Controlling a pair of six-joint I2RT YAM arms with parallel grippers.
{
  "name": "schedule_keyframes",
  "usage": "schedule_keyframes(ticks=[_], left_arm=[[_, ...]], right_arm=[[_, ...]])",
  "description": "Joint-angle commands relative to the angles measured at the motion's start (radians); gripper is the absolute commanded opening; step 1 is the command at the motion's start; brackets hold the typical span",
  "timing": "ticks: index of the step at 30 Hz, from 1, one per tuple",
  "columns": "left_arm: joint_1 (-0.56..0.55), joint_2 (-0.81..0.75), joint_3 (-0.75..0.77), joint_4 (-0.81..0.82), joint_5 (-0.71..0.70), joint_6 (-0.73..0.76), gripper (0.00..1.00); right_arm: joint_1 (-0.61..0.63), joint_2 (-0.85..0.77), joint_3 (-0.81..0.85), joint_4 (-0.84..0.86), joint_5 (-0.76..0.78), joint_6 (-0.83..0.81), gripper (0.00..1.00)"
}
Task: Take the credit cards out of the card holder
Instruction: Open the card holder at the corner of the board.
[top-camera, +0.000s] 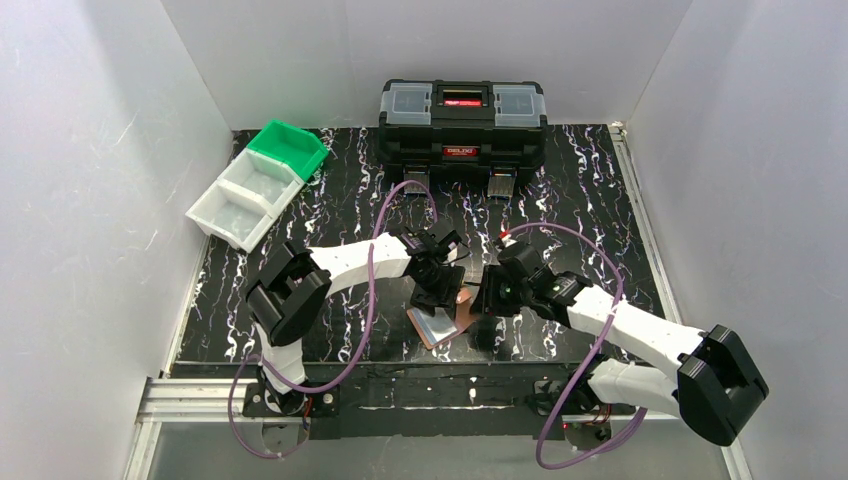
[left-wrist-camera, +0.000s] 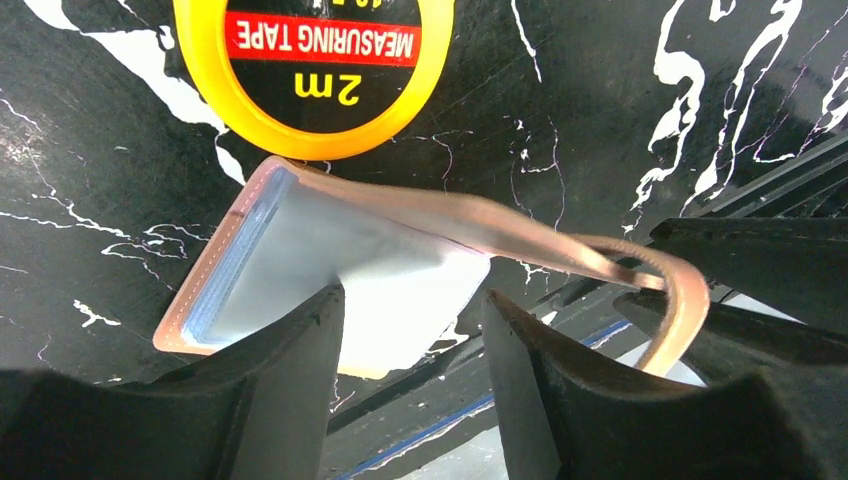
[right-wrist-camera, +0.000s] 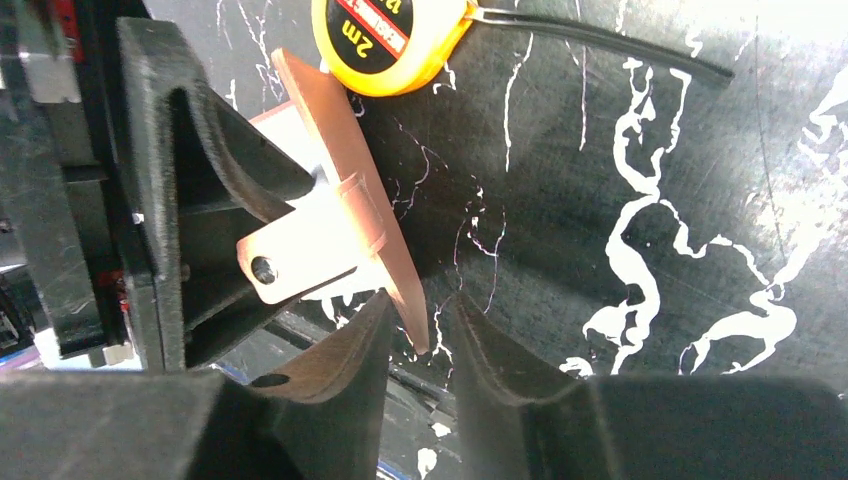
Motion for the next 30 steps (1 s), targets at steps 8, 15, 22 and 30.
schedule_keyframes(ticks=[8, 15, 22, 30], left_arm=[[-0.005, -0.076, 0.011, -0.096, -0.053, 0.023, 0.53], [-0.005, -0.155, -0.022, -0.110, -0.088, 0.001, 0.54], [-0.003, -0.224, -0.095, -0.126, -0.116, -0.038, 0.54], [-0.003, -0.314, -0.173, -0.128, -0.133, -0.082, 0.50]], right_arm=[[0.023, -0.021, -0.058, -0.011, 0.017, 0.113, 0.04], [0.057, -0.078, -0.135, -0.073, 0.043, 0.279, 0.01], [0.089, -0.073, -0.128, -0.165, 0.118, 0.401, 0.01], [0.130, 0.018, -0.111, -0.154, 0.129, 0.495, 0.01]])
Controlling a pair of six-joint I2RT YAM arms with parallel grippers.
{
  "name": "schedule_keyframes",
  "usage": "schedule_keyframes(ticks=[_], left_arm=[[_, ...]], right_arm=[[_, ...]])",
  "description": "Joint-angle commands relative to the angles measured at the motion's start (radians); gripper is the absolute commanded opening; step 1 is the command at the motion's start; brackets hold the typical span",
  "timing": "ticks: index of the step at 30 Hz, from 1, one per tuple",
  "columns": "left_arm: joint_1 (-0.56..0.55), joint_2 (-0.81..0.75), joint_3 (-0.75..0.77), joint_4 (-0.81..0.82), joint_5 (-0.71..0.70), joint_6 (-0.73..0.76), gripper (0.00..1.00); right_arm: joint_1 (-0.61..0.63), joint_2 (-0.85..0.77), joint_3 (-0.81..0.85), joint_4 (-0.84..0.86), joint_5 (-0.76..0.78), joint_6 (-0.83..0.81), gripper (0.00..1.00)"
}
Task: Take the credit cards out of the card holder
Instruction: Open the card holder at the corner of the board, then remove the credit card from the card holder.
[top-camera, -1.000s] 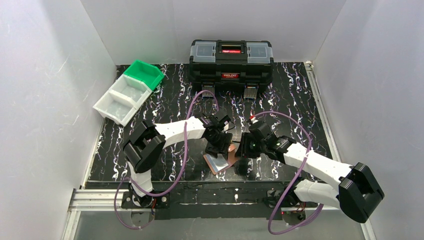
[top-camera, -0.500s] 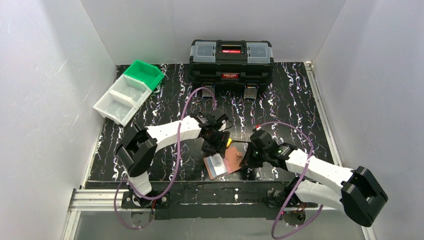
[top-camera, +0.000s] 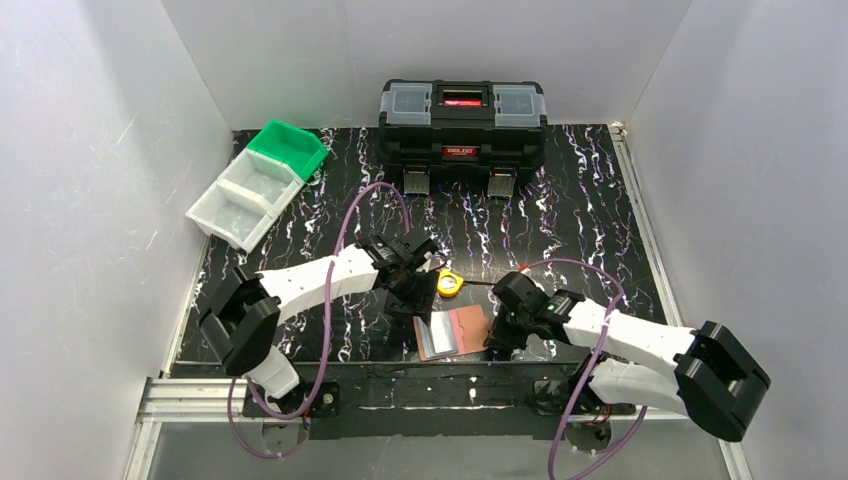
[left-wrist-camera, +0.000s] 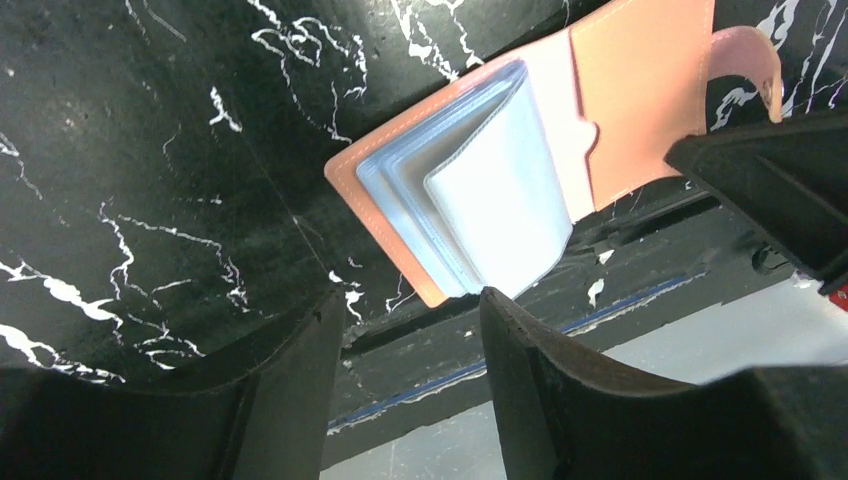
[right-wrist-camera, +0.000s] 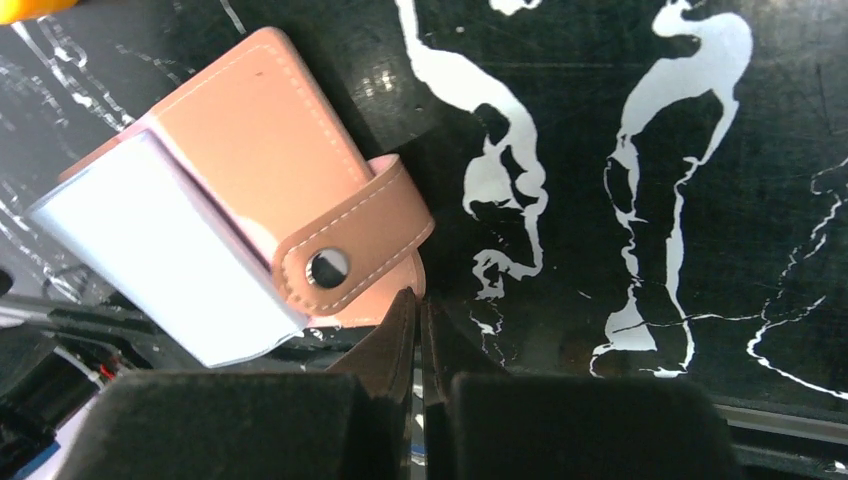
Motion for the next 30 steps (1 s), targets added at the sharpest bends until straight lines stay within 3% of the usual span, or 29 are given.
schedule_keyframes(ticks=[1, 14, 22, 30], left_arm=[[-0.004, -0.065, -0.026, -0.030, -0.030, -0.031, 0.49], [0.009, -0.066, -0.030, -0.090, -0.123, -0.042, 0.29], [0.029, -0.039, -0.078, -0.025, -0.091, -0.043, 0.24], [0.029, 0.039, -0.013, 0.031, -0.042, -0.026, 0.23]], right_arm=[[0.022, 0.055, 0.035, -0.023, 0.033, 0.066, 0.01], [0.025, 0.149, 0.066, 0.028, 0.009, 0.124, 0.01], [0.025, 0.181, 0.080, 0.055, -0.006, 0.130, 0.01], [0.025, 0.184, 0.080, 0.078, -0.018, 0.124, 0.01]])
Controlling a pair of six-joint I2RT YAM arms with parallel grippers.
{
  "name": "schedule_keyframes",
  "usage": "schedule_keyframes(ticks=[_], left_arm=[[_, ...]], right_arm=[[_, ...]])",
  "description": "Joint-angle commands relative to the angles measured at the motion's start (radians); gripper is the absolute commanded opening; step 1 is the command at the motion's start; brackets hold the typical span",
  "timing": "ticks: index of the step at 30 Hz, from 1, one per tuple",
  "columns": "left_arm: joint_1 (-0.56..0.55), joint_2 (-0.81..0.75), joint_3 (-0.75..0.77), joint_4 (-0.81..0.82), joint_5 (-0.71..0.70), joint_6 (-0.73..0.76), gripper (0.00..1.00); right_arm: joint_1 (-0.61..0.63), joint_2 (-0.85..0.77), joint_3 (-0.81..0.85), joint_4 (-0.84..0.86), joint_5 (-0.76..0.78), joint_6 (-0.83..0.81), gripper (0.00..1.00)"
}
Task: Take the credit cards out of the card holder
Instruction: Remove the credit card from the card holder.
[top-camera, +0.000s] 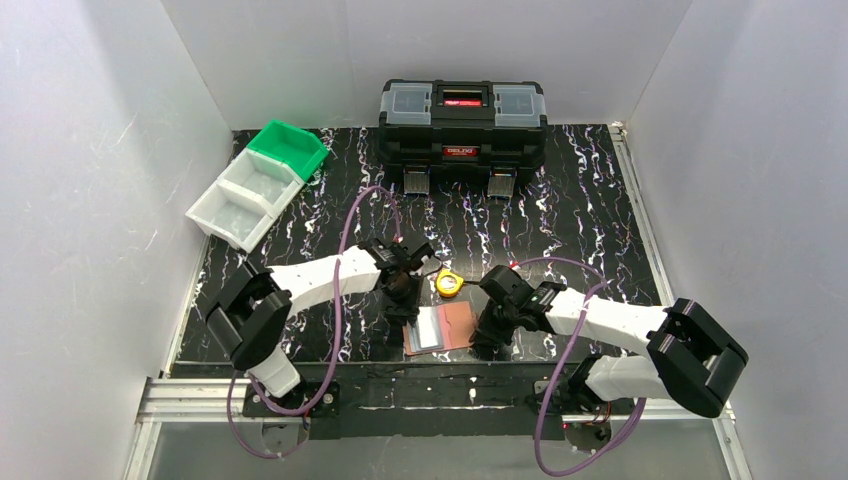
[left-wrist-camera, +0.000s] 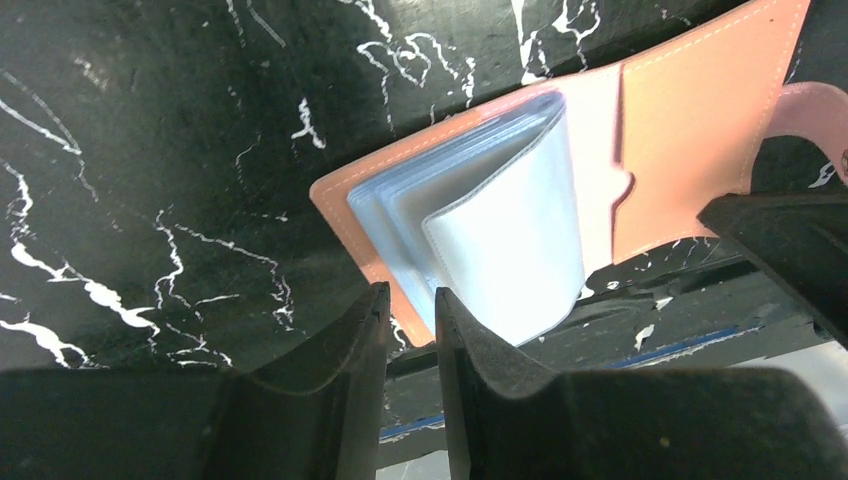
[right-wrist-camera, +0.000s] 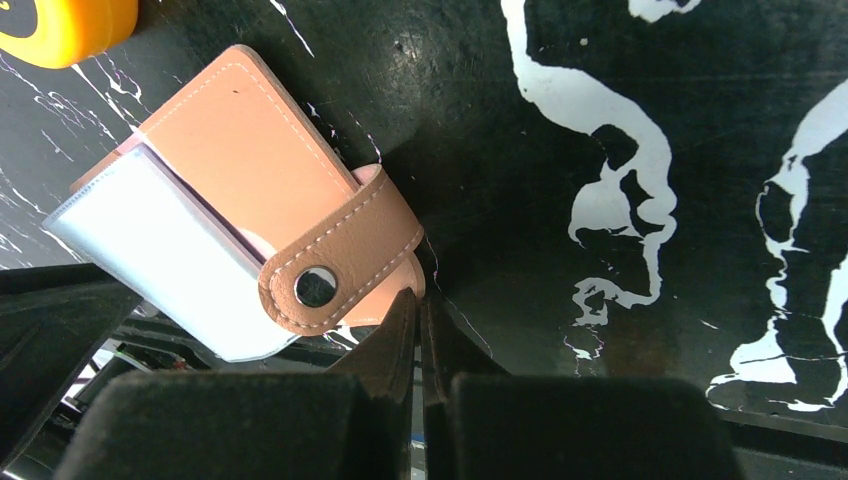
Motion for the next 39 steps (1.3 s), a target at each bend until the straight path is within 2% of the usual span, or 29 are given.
schedule_keyframes(ticks=[1, 15, 24, 28, 33, 36, 39], left_arm=[[0.002, 0.036, 0.064, 0.020, 0.028, 0.010, 0.23], [0.002, 0.111, 0.148, 0.069, 0.100, 0.030, 0.23], [-0.006, 0.181, 0.205, 0.080, 0.164, 0.043, 0.23], [-0.019, 0.205, 0.228, 0.082, 0.176, 0.048, 0.23], [-0.034, 0.250, 0.260, 0.082, 0.190, 0.047, 0.24], [-0.041, 0.277, 0.270, 0.082, 0.199, 0.047, 0.24], [-0.044, 0.283, 0.268, 0.078, 0.191, 0.049, 0.25]], right_arm=[[0.006, 0.011, 0.011, 0.000, 0.023, 0.002, 0.01], [0.021, 0.004, 0.033, 0.009, 0.020, -0.028, 0.01], [0.023, -0.126, 0.076, -0.076, 0.084, -0.084, 0.32], [0.023, -0.203, 0.085, -0.117, 0.101, -0.096, 0.39], [0.023, -0.288, 0.082, -0.164, 0.125, -0.113, 0.40], [0.027, -0.315, 0.070, -0.124, 0.108, -0.146, 0.40], [0.028, -0.277, 0.087, -0.069, 0.068, -0.194, 0.34]])
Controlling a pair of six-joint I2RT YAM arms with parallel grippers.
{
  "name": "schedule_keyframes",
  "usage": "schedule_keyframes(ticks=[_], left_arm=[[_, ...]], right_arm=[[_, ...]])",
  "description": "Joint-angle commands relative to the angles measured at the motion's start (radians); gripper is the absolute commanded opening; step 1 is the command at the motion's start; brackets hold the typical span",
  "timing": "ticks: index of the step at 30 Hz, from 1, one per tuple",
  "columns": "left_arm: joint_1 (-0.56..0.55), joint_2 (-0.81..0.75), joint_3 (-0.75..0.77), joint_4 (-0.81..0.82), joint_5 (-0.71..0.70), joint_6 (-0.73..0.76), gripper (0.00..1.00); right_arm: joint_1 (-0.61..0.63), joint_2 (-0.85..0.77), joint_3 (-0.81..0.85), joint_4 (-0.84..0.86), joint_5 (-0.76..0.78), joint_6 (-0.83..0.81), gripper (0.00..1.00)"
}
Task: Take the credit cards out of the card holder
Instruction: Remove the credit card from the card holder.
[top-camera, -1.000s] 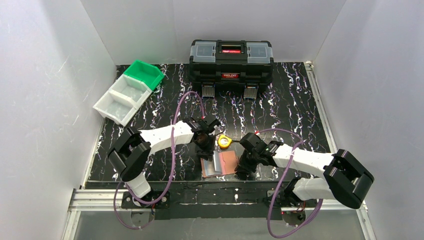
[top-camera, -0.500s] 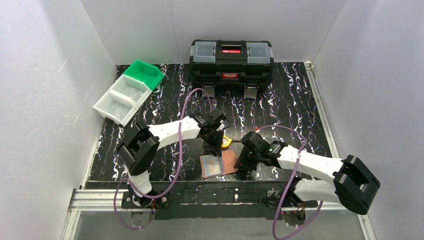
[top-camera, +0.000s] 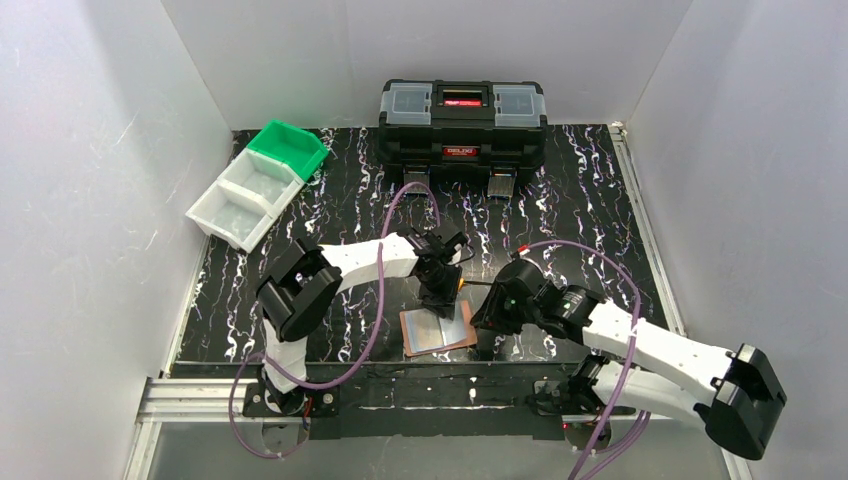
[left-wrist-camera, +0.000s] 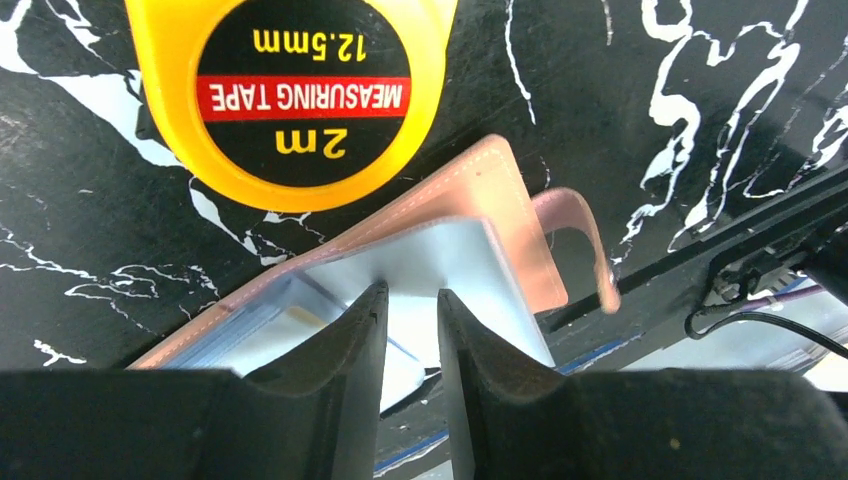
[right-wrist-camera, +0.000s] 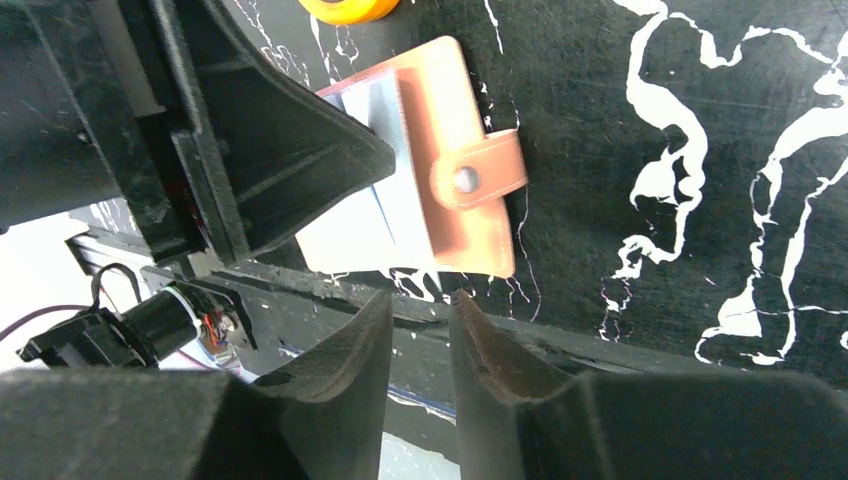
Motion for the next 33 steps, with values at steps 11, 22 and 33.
schedule_keyframes(ticks=[11, 22, 33], left_arm=[[-0.004, -0.016, 0.025, -0.084, -0.032, 0.043, 0.25], [0.004, -0.144, 0.031, -0.169, -0.079, 0.067, 0.31], [0.031, -0.312, -0.195, -0.185, -0.106, 0.033, 0.32]], right_arm=[[0.007, 0.236, 0.075, 0.198, -0.134, -0.154, 0.17], [0.007, 0.359, -0.022, 0.330, -0.186, -0.115, 0.12], [0.008, 0.377, -0.033, 0.393, -0.230, -0.121, 0.12]])
